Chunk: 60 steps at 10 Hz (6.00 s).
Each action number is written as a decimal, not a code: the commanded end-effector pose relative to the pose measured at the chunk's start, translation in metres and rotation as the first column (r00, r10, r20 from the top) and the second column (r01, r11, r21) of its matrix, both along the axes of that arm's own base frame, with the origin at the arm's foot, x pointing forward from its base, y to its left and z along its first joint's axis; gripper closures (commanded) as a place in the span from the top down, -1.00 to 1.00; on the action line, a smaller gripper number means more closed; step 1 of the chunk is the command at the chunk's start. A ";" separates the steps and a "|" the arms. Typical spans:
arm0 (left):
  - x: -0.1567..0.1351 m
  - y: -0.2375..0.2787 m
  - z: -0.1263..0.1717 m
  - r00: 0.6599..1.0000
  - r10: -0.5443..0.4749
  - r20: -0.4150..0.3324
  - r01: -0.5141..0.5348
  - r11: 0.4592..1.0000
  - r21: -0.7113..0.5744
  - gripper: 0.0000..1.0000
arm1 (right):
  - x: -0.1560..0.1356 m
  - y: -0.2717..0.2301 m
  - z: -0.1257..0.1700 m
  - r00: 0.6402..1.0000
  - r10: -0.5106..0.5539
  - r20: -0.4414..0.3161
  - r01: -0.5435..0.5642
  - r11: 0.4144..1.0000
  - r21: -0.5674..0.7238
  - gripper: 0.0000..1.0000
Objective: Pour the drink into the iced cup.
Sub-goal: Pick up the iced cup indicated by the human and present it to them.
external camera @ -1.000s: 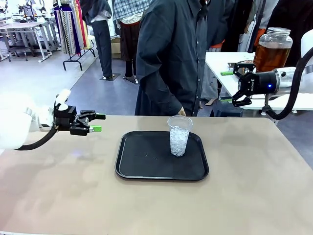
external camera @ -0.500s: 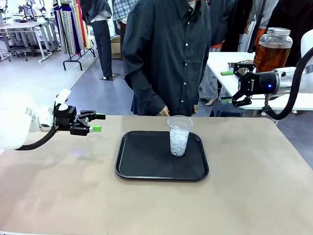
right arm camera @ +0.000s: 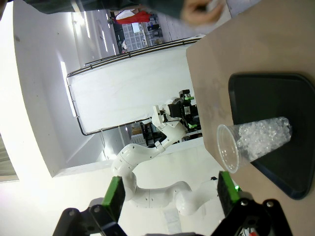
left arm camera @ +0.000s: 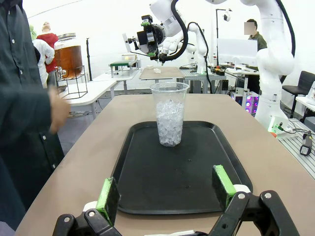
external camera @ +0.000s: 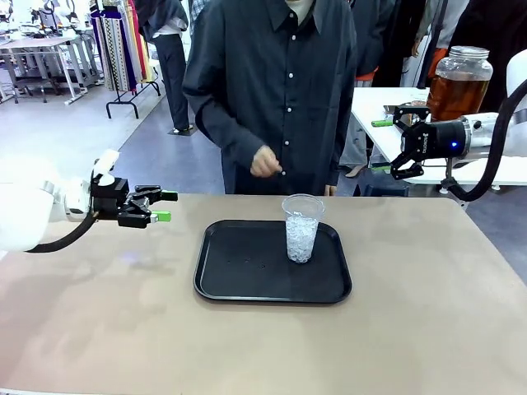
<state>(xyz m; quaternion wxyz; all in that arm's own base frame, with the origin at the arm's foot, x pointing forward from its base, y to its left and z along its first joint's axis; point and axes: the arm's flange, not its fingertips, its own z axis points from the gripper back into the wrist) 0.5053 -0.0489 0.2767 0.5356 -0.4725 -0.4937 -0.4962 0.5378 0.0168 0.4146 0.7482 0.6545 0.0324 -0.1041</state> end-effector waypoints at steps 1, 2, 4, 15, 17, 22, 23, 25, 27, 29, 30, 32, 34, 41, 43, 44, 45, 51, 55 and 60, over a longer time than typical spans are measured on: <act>-0.001 0.000 0.001 1.000 0.002 0.001 -0.002 1.000 0.000 1.00 | 0.001 0.000 0.001 1.000 0.000 0.002 0.000 1.000 0.000 1.00; -0.001 0.000 0.001 1.000 0.002 0.001 -0.002 1.000 0.000 1.00 | 0.001 0.000 0.001 1.000 0.000 0.002 0.000 1.000 0.000 1.00; -0.001 0.000 0.001 1.000 0.002 0.001 -0.002 1.000 0.000 1.00 | 0.001 0.000 0.001 1.000 0.000 0.002 0.000 1.000 0.000 1.00; -0.001 0.000 0.001 1.000 0.002 0.001 -0.002 1.000 0.000 1.00 | 0.000 0.000 0.000 1.000 0.000 0.000 0.000 1.000 0.000 1.00; -0.001 0.000 0.001 1.000 0.002 0.001 -0.002 1.000 0.000 1.00 | -0.001 0.004 -0.003 0.964 -0.007 0.265 0.019 0.999 -0.044 1.00; -0.001 0.000 0.001 1.000 0.002 0.001 -0.002 1.000 0.000 1.00 | -0.010 0.021 -0.019 0.740 0.116 0.662 -0.106 0.993 -0.055 1.00; -0.001 0.000 0.001 1.000 0.002 0.001 -0.002 1.000 0.000 1.00 | -0.009 0.021 -0.017 0.738 0.116 0.664 -0.122 0.992 -0.038 1.00; -0.001 0.000 0.001 1.000 0.002 0.001 -0.002 1.000 0.000 1.00 | -0.009 0.020 -0.015 0.751 0.136 0.646 -0.108 0.991 -0.082 1.00; -0.001 0.000 0.001 1.000 0.002 0.001 -0.002 1.000 0.000 1.00 | -0.009 0.020 -0.015 0.751 0.136 0.646 -0.108 0.991 -0.082 1.00; -0.001 0.000 0.001 1.000 0.002 0.001 -0.002 1.000 0.000 1.00 | -0.010 0.022 -0.017 0.667 0.144 0.731 -0.103 0.990 -0.101 1.00; -0.001 0.000 0.001 1.000 0.002 0.001 -0.002 1.000 0.000 1.00 | -0.013 0.021 -0.027 0.492 0.140 0.859 -0.082 0.990 -0.114 1.00; -0.001 0.000 0.001 1.000 0.002 0.001 -0.002 1.000 0.000 1.00 | -0.021 0.020 -0.050 0.242 0.174 0.955 -0.085 0.984 -0.158 1.00; -0.001 0.000 0.001 1.000 0.002 0.001 -0.002 1.000 0.000 1.00 | -0.031 0.028 -0.073 0.009 0.216 0.976 -0.035 0.976 -0.215 1.00; -0.001 0.000 0.001 1.000 0.002 0.001 -0.002 1.000 0.000 1.00 | -0.039 0.034 -0.114 -0.116 0.225 0.967 -0.020 0.973 -0.228 1.00; -0.001 0.000 0.001 1.000 0.002 0.001 -0.002 1.000 0.000 1.00 | -0.039 0.034 -0.114 -0.116 0.225 0.967 -0.020 0.973 -0.228 1.00; -0.001 0.000 0.001 1.000 0.002 0.001 -0.002 1.000 0.000 1.00 | -0.040 0.034 -0.120 -0.098 0.218 0.971 -0.026 0.975 -0.222 1.00; -0.001 0.000 0.001 1.000 0.002 0.001 -0.002 1.000 0.000 1.00 | -0.043 0.039 -0.126 -0.126 0.234 0.964 0.005 0.972 -0.236 1.00; -0.001 0.000 0.001 1.000 0.002 0.001 -0.002 1.000 0.000 1.00 | -0.051 0.076 -0.167 -0.175 0.207 0.962 0.057 0.978 -0.200 1.00; -0.001 0.000 0.001 1.000 0.002 0.001 -0.002 1.000 0.000 1.00 | -0.050 0.095 -0.176 -0.152 0.194 0.969 0.007 0.981 -0.195 1.00; -0.001 0.000 0.001 1.000 0.002 0.001 -0.002 1.000 0.000 1.00 | -0.053 0.110 -0.181 -0.134 0.161 0.978 -0.045 0.985 -0.169 1.00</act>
